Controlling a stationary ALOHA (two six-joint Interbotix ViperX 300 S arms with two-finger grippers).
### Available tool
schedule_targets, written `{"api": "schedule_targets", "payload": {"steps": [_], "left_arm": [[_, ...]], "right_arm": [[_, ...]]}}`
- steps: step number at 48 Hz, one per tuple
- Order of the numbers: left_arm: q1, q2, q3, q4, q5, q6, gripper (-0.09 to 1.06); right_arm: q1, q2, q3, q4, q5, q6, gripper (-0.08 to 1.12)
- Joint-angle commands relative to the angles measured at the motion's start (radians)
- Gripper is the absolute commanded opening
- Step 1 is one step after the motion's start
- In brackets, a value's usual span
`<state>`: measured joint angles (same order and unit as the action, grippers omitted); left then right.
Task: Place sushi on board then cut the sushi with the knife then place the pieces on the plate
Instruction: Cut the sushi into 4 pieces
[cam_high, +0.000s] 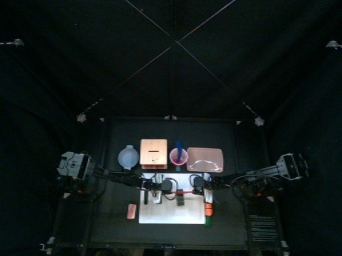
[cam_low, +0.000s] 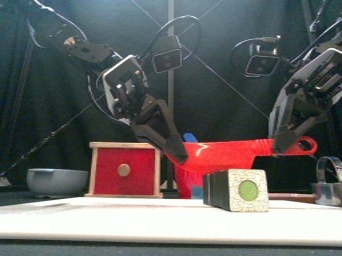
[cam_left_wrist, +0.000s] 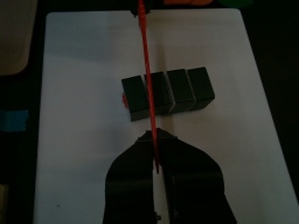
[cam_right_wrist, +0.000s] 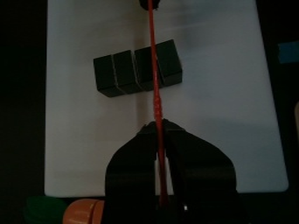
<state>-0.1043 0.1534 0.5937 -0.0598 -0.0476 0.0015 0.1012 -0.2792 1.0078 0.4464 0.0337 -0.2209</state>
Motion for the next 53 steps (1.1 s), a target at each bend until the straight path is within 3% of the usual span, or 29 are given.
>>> {"api": "schedule_targets", "payload": {"steps": [1, 38, 53], "left_arm": [[-0.002, -0.012, -0.035, -0.006, -0.006, 0.003, 0.33], [0.0, 0.021, -0.035, -0.017, -0.006, 0.005, 0.33], [0.006, 0.057, -0.037, -0.017, -0.006, 0.005, 0.33]], "right_arm": [[-0.002, -0.011, -0.009, 0.0, -0.003, -0.002, 0.26], [-0.052, 0.002, -0.009, -0.012, 0.011, -0.002, 0.26], [-0.044, 0.11, -0.038, -0.005, 0.011, -0.002, 0.26]]}}
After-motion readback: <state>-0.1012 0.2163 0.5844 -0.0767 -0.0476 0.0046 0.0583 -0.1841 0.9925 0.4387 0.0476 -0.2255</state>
